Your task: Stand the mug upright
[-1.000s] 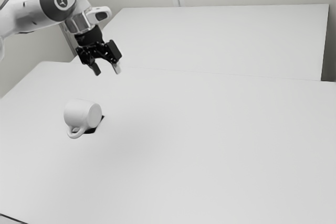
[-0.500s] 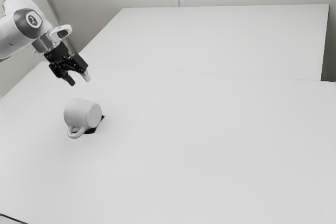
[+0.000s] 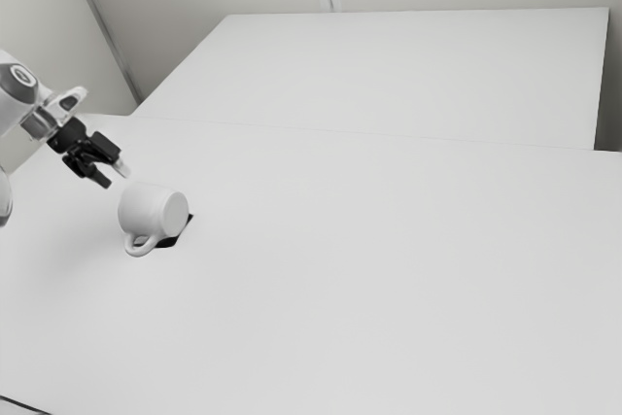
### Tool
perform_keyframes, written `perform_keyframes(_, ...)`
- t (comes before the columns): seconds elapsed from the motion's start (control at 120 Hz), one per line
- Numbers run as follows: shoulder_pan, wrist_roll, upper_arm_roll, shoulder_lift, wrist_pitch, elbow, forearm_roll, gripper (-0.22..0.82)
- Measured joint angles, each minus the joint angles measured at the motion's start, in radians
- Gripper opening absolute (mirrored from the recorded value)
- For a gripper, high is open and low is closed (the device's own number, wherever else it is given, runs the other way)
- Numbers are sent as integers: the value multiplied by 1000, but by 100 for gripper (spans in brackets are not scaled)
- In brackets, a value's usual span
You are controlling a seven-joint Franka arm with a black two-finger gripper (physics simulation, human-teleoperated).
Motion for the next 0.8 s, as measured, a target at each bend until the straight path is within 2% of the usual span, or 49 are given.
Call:
perform_keyframes(0.142, 72, 62, -46, 85, -54, 87, -22, 60)
perform_keyframes(0.275, 93, 108, -59, 136, -99, 113, -34, 60)
perform_keyframes(0.55, 188, 175, -171, 173, -197, 123, -103, 60)
perform_keyframes(0.7, 212, 197, -189, 193, -235, 107, -160, 60)
perform_keyframes(0.75, 224, 200, -198, 201, -246, 101, -178, 55)
perform_keyframes(0.8, 230, 202, -204, 205, -255, 98, -193, 45)
